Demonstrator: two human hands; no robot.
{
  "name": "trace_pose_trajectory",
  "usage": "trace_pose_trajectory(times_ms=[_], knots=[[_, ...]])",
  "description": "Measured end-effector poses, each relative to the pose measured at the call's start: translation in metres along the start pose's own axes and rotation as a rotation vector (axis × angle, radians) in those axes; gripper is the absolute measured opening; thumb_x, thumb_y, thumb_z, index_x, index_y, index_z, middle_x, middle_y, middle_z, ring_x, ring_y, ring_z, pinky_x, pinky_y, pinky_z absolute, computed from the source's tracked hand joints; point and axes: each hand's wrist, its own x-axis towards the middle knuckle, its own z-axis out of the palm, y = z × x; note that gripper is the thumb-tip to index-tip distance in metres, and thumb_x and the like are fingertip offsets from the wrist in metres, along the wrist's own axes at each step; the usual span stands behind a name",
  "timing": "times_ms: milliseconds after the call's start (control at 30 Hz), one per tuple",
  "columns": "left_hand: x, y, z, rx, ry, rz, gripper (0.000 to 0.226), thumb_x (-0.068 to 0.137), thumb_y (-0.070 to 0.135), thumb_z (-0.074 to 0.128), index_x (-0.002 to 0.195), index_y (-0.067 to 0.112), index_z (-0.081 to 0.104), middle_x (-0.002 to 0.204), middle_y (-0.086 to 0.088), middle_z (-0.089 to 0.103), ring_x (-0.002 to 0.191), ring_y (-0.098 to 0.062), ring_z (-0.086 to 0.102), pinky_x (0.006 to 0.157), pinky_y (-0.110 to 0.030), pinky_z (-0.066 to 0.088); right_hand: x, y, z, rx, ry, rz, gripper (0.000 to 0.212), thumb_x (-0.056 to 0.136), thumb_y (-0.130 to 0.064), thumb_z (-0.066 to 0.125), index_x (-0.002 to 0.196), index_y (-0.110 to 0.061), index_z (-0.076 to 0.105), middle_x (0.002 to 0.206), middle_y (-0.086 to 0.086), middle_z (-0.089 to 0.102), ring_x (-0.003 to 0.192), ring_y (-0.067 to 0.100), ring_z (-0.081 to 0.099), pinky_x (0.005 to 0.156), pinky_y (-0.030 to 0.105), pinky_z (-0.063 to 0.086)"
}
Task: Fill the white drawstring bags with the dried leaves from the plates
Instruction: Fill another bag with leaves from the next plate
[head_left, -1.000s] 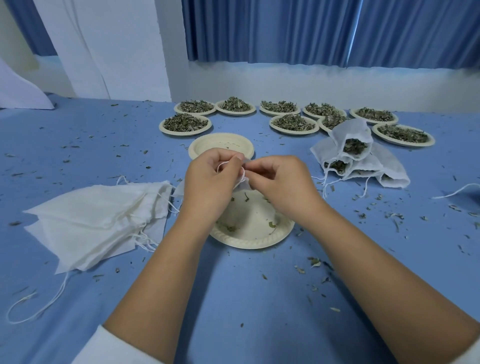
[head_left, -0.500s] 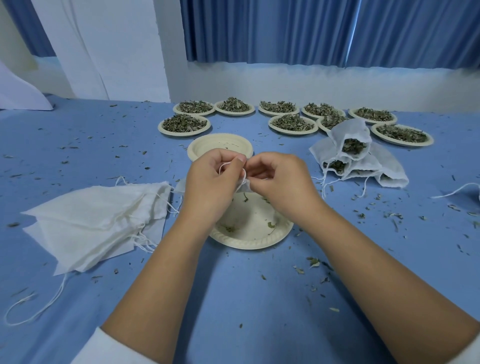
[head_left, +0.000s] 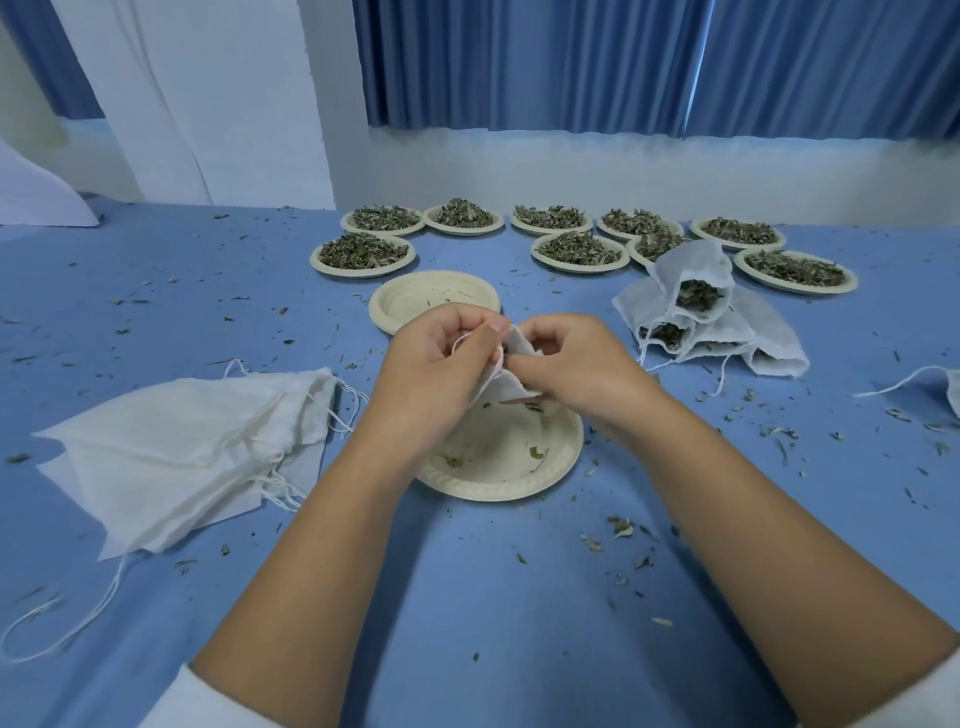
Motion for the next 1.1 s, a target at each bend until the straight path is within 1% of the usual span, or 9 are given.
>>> trace_pose_trajectory(times_ms=[100, 267, 367, 433, 633, 733, 833, 933, 1100], knots=[[-0.001, 0.001, 0.001, -0.033, -0.052, -0.029, 0.018, 0.097, 0.009, 0.053, 0.093, -0.003, 0.067, 0.049, 0.017, 0.054, 0.038, 0.002, 0.045, 0.042, -0.005, 0.034, 0.003, 0.006, 0.003, -0.042, 0.056, 0.028, 0.029, 0.081, -0.006, 0.071, 0.058, -0.021, 0.059, 0.052, -0.009, 0.055, 0.046, 0.005, 0.046, 0.047, 0.019, 0.038], [-0.001, 0.001, 0.005, -0.056, -0.038, -0.079, 0.017, 0.096, 0.008, 0.053, 0.089, 0.003, 0.067, 0.049, 0.016, 0.053, 0.038, 0.002, 0.044, 0.041, -0.006, 0.033, 0.005, 0.009, 0.007, 0.009, 0.095, 0.073, 0.026, 0.082, -0.006, 0.069, 0.062, -0.016, 0.056, 0.046, -0.011, 0.054, 0.041, 0.003, 0.05, 0.045, 0.017, 0.041], [0.003, -0.003, 0.004, -0.032, 0.104, -0.078, 0.017, 0.095, 0.018, 0.057, 0.082, 0.017, 0.068, 0.051, 0.018, 0.054, 0.044, 0.004, 0.046, 0.046, -0.007, 0.036, 0.004, 0.003, 0.001, 0.004, 0.058, 0.097, 0.014, 0.08, -0.025, 0.075, 0.071, -0.019, 0.066, 0.057, -0.009, 0.062, 0.05, 0.006, 0.057, 0.051, 0.022, 0.049], [0.004, -0.005, 0.001, -0.045, 0.171, -0.076, 0.016, 0.094, 0.022, 0.059, 0.08, 0.024, 0.068, 0.053, 0.017, 0.055, 0.045, 0.003, 0.046, 0.046, -0.008, 0.036, 0.002, -0.002, -0.007, -0.023, -0.023, 0.156, 0.021, 0.075, -0.041, 0.077, 0.082, -0.023, 0.071, 0.068, -0.009, 0.067, 0.058, 0.008, 0.059, 0.054, 0.022, 0.052], [0.004, -0.007, 0.001, -0.019, 0.178, -0.002, 0.013, 0.094, 0.025, 0.06, 0.083, 0.026, 0.066, 0.062, 0.016, 0.06, 0.055, -0.001, 0.053, 0.054, -0.015, 0.041, -0.003, -0.015, -0.02, 0.327, -0.277, 0.31, 0.036, 0.088, -0.046, 0.066, 0.113, -0.023, 0.057, 0.081, 0.008, 0.074, 0.081, 0.027, 0.074, 0.051, 0.025, 0.055], [0.001, -0.007, 0.006, 0.046, 0.085, 0.042, 0.011, 0.095, 0.022, 0.06, 0.087, 0.021, 0.066, 0.064, 0.017, 0.061, 0.056, 0.002, 0.053, 0.054, -0.011, 0.041, -0.001, -0.016, -0.012, 0.377, -0.175, 0.282, 0.034, 0.093, -0.043, 0.061, 0.112, -0.015, 0.062, 0.078, 0.01, 0.071, 0.071, 0.023, 0.072, 0.05, 0.025, 0.054], [0.0, -0.009, 0.008, 0.056, 0.023, 0.035, 0.01, 0.096, 0.017, 0.059, 0.089, 0.015, 0.066, 0.062, 0.017, 0.06, 0.054, 0.003, 0.051, 0.054, -0.01, 0.039, 0.002, -0.012, -0.006, 0.375, -0.035, 0.197, 0.016, 0.094, -0.021, 0.063, 0.107, -0.014, 0.071, 0.064, 0.0, 0.065, 0.055, 0.012, 0.063, 0.052, 0.023, 0.053], [-0.001, -0.01, 0.009, 0.072, 0.004, 0.051, 0.011, 0.096, 0.015, 0.059, 0.091, 0.02, 0.067, 0.072, 0.019, 0.066, 0.061, 0.005, 0.057, 0.059, -0.009, 0.043, 0.003, -0.008, -0.008, 0.318, 0.076, 0.081, 0.022, 0.093, -0.006, 0.06, 0.107, -0.02, 0.071, 0.073, 0.004, 0.066, 0.058, 0.01, 0.063, 0.056, 0.023, 0.055], [0.005, -0.02, -0.001, 0.245, 0.213, 0.044, 0.015, 0.095, 0.021, 0.057, 0.1, 0.033, 0.064, 0.079, 0.016, 0.063, 0.058, 0.004, 0.053, 0.055, -0.009, 0.042, 0.01, 0.004, -0.021, 0.092, 0.312, -0.158, 0.028, 0.098, 0.001, 0.049, 0.09, -0.017, 0.068, 0.087, 0.0, 0.067, 0.067, 0.008, 0.065, 0.059, 0.022, 0.057]])
